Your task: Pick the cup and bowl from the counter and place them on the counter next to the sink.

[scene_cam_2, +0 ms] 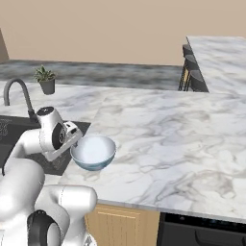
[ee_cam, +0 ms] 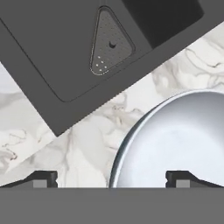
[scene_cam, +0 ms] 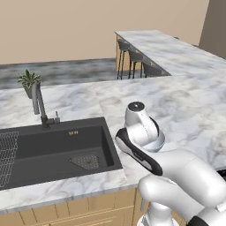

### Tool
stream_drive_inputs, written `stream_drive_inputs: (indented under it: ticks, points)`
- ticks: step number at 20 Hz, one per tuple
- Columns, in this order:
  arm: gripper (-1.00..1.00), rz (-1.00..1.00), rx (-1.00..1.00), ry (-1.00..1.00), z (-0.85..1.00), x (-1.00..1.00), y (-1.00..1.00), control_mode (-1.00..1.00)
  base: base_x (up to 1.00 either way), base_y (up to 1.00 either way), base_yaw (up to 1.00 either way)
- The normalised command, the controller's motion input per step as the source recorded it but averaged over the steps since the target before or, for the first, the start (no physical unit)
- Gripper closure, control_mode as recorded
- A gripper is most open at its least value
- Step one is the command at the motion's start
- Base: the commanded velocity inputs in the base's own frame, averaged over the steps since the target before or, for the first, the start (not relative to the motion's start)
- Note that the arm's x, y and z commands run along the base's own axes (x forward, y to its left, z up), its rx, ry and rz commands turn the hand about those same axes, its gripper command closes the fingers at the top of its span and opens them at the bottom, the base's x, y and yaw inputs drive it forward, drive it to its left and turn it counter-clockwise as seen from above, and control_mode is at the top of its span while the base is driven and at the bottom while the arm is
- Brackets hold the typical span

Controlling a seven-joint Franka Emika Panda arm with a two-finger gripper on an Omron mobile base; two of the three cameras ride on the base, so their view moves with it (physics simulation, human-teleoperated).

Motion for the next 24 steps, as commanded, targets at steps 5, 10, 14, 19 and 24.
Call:
stream_drive_inputs:
  ticks: [5,10,14,19,24]
  points:
    - [-1.0,0.0,-0.01,0.0,0.23,-0.37,0.12,-1.0,0.0,0.0,0.0]
    - [-1.0,-0.17,0.0,0.0,0.31,-0.41,-0.01,-1.0,0.0,0.0,0.0]
    - [-1.0,-0.28,0.02,0.0,0.29,-0.58,-0.13,-1.0,0.0,0.0,0.0]
    - [-1.0,-0.31,0.07,-0.04,0.35,-0.72,-0.1,-1.0,0.0,0.0,0.0]
    - [-1.0,-0.29,0.15,-0.13,0.41,-0.87,-0.11,-1.0,0.0,0.0,0.0]
